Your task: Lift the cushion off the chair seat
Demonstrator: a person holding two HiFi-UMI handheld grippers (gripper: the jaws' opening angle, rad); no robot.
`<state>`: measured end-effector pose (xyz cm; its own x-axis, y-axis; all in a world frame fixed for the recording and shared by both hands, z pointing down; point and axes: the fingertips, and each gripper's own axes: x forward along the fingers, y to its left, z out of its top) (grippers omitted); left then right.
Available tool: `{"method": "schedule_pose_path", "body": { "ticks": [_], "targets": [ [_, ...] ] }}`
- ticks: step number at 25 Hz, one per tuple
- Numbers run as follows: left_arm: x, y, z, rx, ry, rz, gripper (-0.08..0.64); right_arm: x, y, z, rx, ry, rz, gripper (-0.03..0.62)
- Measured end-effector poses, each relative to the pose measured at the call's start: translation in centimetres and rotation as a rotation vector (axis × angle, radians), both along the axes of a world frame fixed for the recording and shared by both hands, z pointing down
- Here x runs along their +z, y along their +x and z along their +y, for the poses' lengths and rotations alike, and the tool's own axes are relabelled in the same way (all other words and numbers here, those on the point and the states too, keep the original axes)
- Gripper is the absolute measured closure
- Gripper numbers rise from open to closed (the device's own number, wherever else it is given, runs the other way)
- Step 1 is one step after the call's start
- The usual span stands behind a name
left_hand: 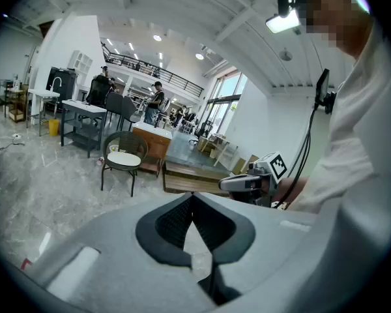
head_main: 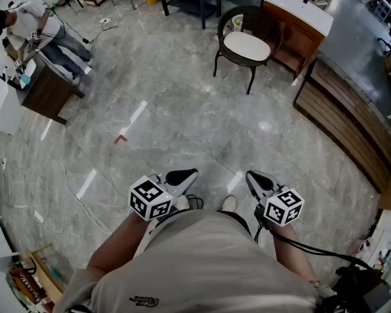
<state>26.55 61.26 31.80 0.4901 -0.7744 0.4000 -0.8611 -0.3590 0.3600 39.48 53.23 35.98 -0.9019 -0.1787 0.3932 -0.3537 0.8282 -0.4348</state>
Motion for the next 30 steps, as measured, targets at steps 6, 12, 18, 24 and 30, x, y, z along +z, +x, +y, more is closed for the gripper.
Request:
{"method": "schedule_pose_path", "body": {
  "ticks": [6,12,18,24,30],
  "targets": [
    [0.5,-9.3,5.3,-0.055,-0.002,0.034,0.552,-0.5,-10.0,5.9,-0.066,0.01,0.001,0.58],
    [1.9,-15.1,9.0,-0.064,-0.026,0.104,0.552,0.5,-16.1,10.0,-0.09,-0.002,0.049,0.58],
    [3.1,-18.3,9.0,-0.051,-0.029,0.096,0.552,0.9,-19.0,9.9,-0.067,-0.023,0.066,0.578],
    [3.2,-20.4,3.4,-0.061,-0.012,0.089,0.552,1.6,-21.8,4.0,-0.026,-0.023,0.044,0.57],
    [1.9,-22.5,-5.6,-0.049,-0.031,0.07,0.551,1.2,-26.0,-5.3,-0.021,-0.063,-0.02,0.502]
  ]
}}
